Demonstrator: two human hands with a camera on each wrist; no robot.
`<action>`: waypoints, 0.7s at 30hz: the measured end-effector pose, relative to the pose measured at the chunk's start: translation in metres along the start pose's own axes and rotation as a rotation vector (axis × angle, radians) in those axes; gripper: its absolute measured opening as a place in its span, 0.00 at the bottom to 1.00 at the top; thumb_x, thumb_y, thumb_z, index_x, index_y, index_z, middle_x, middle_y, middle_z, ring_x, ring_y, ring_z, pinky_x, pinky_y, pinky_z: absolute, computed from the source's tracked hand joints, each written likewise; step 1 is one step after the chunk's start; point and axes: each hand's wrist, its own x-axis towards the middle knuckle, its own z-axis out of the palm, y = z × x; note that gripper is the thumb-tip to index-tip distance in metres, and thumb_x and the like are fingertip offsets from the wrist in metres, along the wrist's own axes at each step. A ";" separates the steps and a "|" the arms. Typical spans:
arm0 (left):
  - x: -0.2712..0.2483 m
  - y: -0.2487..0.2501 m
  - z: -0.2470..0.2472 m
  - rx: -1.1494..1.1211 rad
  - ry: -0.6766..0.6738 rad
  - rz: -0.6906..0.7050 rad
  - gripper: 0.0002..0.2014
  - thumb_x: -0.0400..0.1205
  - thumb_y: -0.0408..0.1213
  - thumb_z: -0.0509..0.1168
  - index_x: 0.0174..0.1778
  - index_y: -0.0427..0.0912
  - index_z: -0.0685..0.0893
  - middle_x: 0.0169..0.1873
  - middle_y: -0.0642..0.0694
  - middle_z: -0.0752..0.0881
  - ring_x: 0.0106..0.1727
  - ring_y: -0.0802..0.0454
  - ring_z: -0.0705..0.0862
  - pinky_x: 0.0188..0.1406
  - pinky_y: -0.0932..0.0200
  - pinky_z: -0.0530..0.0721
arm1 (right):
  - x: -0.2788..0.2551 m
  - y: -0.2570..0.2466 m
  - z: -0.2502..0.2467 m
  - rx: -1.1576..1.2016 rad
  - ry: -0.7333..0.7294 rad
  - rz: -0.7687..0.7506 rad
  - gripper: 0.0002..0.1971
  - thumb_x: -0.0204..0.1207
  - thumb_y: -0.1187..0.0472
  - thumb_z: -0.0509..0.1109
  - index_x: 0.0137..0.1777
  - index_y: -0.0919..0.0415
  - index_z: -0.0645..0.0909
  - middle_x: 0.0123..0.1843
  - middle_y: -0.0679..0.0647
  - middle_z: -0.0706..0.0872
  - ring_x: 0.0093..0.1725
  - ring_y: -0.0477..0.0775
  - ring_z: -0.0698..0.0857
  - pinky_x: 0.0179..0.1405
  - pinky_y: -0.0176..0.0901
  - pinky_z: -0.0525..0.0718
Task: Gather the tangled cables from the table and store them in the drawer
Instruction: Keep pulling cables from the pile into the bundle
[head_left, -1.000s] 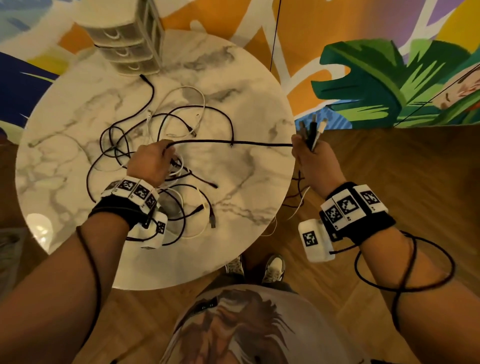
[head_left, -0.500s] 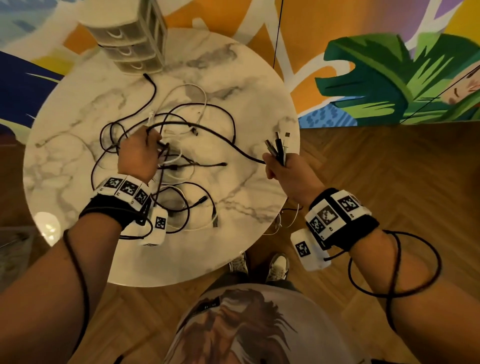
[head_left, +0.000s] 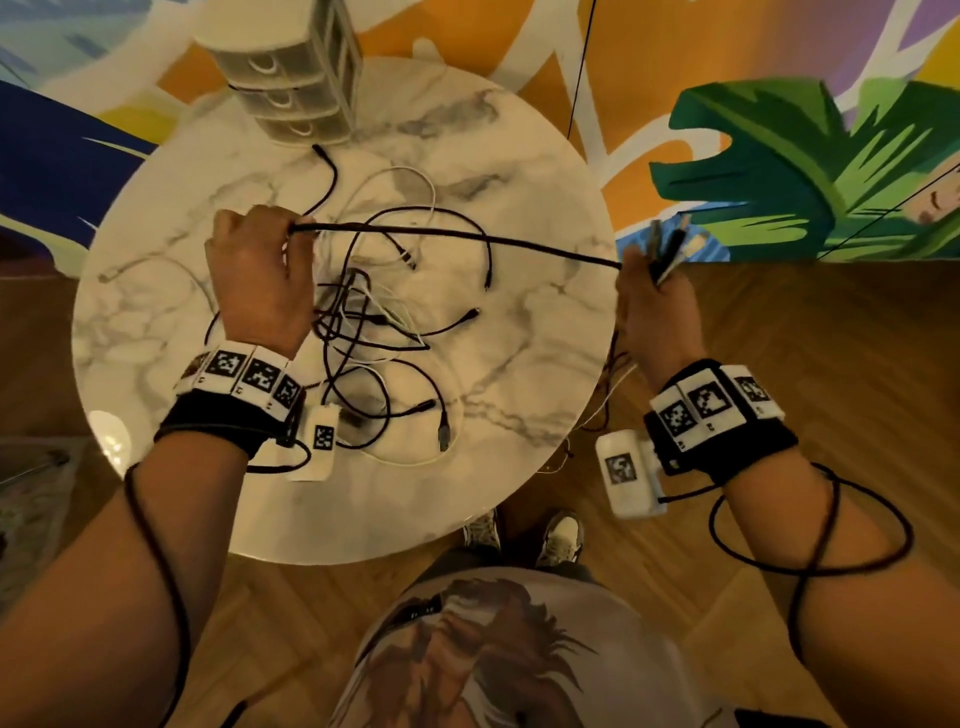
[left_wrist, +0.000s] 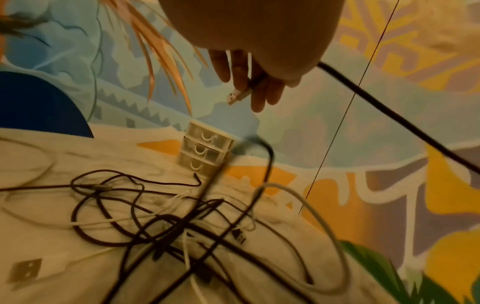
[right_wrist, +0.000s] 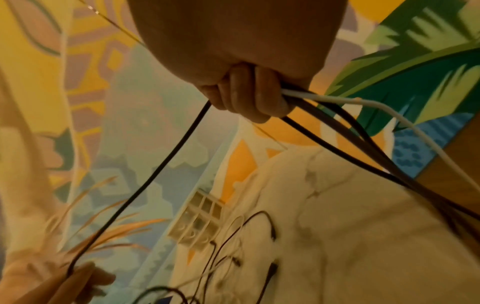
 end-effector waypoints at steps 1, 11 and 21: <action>-0.001 -0.001 0.002 0.071 -0.031 0.038 0.17 0.82 0.43 0.53 0.50 0.38 0.85 0.50 0.38 0.85 0.54 0.34 0.76 0.48 0.45 0.71 | 0.002 0.000 -0.008 -0.030 0.031 -0.007 0.25 0.83 0.49 0.61 0.24 0.53 0.64 0.15 0.43 0.66 0.16 0.44 0.62 0.21 0.38 0.58; 0.000 0.091 0.005 -0.589 -0.594 -0.097 0.04 0.84 0.40 0.61 0.45 0.45 0.77 0.25 0.44 0.75 0.22 0.55 0.70 0.23 0.60 0.70 | 0.004 0.045 -0.043 -0.448 0.009 0.129 0.24 0.85 0.49 0.57 0.27 0.58 0.67 0.26 0.54 0.73 0.26 0.53 0.71 0.23 0.44 0.64; 0.009 0.174 -0.008 -1.529 -0.574 -0.270 0.08 0.85 0.31 0.58 0.43 0.36 0.80 0.24 0.45 0.81 0.30 0.49 0.81 0.38 0.52 0.84 | -0.013 0.106 -0.064 -0.590 -0.225 0.292 0.24 0.84 0.46 0.56 0.29 0.57 0.76 0.31 0.56 0.80 0.27 0.52 0.74 0.29 0.43 0.70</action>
